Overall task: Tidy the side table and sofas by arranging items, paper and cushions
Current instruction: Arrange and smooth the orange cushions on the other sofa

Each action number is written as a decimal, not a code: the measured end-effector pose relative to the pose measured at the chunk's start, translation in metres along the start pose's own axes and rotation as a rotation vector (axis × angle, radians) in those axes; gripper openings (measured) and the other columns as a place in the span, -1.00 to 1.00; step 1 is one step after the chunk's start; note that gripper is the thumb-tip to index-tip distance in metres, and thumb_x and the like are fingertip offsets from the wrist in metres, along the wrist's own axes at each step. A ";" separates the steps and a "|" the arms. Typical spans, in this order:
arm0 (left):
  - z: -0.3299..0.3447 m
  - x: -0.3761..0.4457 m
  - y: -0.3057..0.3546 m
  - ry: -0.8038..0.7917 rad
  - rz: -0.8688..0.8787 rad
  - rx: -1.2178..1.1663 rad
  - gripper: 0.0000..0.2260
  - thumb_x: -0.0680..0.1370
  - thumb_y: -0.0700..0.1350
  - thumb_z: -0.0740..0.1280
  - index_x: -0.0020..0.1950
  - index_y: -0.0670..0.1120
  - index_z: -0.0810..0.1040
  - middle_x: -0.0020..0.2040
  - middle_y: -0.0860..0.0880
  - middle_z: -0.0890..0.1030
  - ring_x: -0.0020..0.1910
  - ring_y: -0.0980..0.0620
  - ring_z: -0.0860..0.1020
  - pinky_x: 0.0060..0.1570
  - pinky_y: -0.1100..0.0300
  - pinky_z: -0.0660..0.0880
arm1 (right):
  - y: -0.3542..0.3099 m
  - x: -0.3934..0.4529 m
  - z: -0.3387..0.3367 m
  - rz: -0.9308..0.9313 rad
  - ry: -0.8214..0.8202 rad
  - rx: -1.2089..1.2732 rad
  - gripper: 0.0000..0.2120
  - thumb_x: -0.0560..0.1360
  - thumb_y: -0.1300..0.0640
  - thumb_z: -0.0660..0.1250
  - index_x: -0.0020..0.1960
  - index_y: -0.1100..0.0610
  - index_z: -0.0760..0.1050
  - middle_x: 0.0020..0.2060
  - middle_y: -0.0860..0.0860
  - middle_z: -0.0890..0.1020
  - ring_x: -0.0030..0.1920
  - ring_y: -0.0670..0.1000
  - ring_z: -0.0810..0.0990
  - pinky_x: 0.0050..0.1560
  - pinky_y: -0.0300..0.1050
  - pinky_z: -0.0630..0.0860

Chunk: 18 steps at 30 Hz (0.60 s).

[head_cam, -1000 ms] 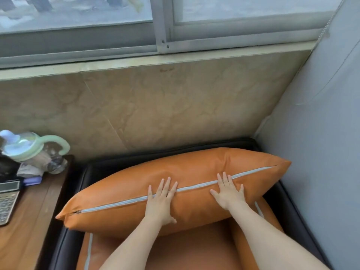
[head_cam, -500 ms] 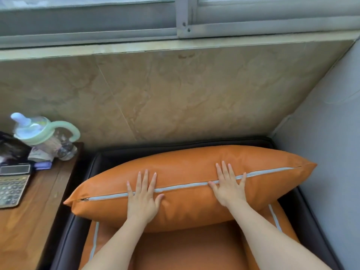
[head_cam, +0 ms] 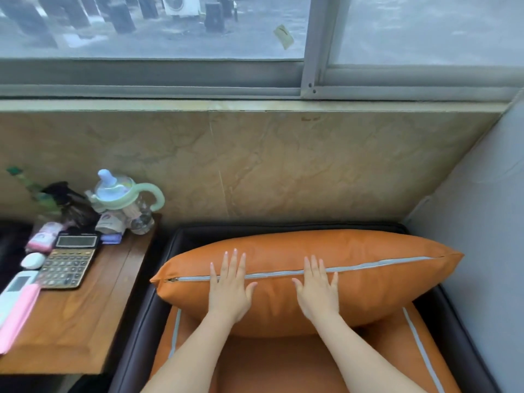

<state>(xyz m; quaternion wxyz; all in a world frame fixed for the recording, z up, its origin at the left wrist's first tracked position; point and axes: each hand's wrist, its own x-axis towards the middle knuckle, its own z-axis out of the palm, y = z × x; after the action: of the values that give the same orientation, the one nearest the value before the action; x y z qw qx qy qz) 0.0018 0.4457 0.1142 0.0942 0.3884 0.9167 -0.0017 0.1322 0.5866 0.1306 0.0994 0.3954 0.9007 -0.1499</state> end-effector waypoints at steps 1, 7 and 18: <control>-0.010 -0.008 -0.005 0.001 0.003 0.029 -0.17 0.35 0.31 -0.59 0.53 -0.05 -0.26 0.54 -0.05 -0.26 0.45 -0.05 -0.38 0.35 -0.09 -0.38 | -0.017 -0.008 -0.003 -0.035 0.012 0.009 -0.42 0.63 -0.14 -0.14 0.54 0.07 -0.19 0.54 0.00 -0.13 0.52 0.02 -0.20 0.48 0.10 -0.19; -0.070 -0.075 -0.062 0.014 -0.006 0.025 -0.42 0.65 0.15 -0.08 0.57 -0.10 -0.12 0.58 -0.06 -0.12 0.54 -0.04 -0.19 0.46 -0.09 -0.25 | -0.117 -0.063 -0.027 -0.241 0.076 -0.018 -0.46 0.64 -0.10 -0.10 0.55 0.08 -0.09 0.54 0.01 -0.07 0.53 0.01 -0.16 0.48 0.06 -0.18; -0.126 -0.180 -0.174 0.123 -0.242 0.024 -0.40 0.64 0.14 -0.03 0.56 -0.14 -0.11 0.58 -0.08 -0.10 0.55 -0.04 -0.17 0.46 -0.11 -0.22 | -0.267 -0.138 -0.037 -0.549 0.128 -0.101 -0.44 0.63 -0.11 -0.04 0.54 0.11 -0.02 0.54 0.01 -0.01 0.53 0.01 -0.11 0.48 0.09 -0.10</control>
<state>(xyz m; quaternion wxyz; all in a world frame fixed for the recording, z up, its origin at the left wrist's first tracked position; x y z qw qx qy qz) -0.0215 0.2058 0.2571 0.0323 0.2756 0.9607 -0.0001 0.0241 0.3341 0.2570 0.0175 0.1398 0.9848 -0.1012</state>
